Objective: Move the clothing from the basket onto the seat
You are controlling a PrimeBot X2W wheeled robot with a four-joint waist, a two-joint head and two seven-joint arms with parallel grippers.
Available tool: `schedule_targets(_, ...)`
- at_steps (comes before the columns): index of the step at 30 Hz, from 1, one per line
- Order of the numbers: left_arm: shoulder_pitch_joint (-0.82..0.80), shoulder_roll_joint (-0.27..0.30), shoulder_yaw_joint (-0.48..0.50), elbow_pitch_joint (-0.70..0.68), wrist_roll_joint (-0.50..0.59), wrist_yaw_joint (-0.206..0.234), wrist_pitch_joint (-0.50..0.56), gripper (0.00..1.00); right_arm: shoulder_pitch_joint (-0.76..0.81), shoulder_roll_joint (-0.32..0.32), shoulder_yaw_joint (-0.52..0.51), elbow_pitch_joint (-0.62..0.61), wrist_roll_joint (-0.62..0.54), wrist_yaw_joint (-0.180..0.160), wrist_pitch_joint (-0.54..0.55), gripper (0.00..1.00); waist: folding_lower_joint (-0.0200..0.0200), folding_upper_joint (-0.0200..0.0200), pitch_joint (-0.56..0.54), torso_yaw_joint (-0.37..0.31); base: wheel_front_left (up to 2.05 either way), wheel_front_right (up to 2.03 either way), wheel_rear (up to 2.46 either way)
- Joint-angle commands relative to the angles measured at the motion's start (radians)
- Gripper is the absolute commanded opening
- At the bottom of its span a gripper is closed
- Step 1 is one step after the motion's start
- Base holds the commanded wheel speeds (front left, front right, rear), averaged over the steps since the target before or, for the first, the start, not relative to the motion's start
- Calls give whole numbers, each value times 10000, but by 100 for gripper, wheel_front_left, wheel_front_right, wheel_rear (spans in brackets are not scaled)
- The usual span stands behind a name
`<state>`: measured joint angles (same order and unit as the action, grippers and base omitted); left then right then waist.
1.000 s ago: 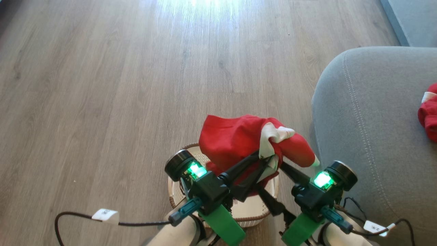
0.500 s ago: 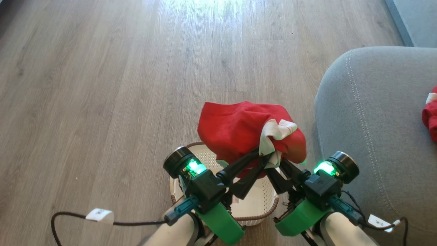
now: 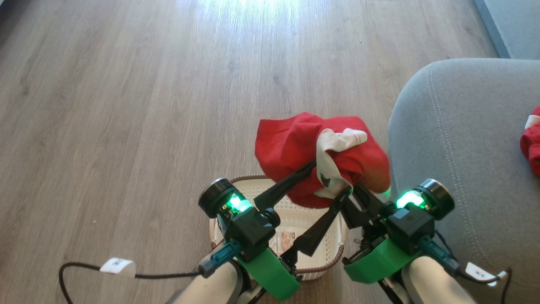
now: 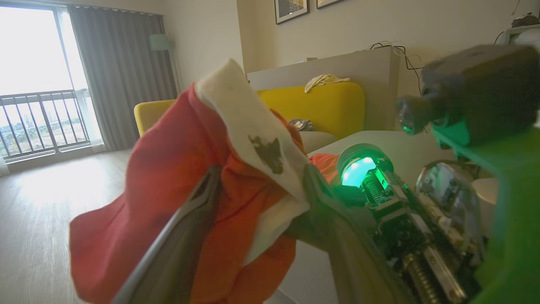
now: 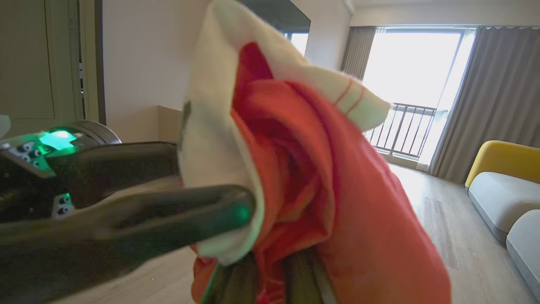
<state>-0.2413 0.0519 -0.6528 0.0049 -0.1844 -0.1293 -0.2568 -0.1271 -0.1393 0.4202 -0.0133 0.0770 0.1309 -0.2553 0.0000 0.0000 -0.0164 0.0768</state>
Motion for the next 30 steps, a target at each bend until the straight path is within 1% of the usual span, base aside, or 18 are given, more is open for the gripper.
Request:
schedule_targets(1, -252, -16, 367, -303, 3, -3, -49, 100, -155, 114, 33, -505, -62, -2, -65, 0, 0, 0, -5, -1, 0, 0, 0)
schedule_targets(9, -218, -16, 504, -272, 71, -6, -49, 100, -172, 167, -442, -880, -271, -2, -65, 0, 0, 0, -38, -25, 0, 0, 0)
schedule_targets(18, 30, -16, 770, -186, 180, -9, -49, 100, -128, 302, -1227, -1202, -443, -2, -65, 0, 0, 0, -65, -99, 0, 0, 0)
schedule_targets(24, 197, -10, 803, 59, 309, -11, -49, 100, -92, 276, -1721, -1377, -560, -2, -65, 0, 0, 0, -57, -142, 0, 0, 0)
schedule_targets(30, 342, 225, 622, 484, 484, -12, -49, 100, -15, 227, -2307, -1444, -707, -2, -65, 0, 0, 0, -70, -162, 0, 0, 0)
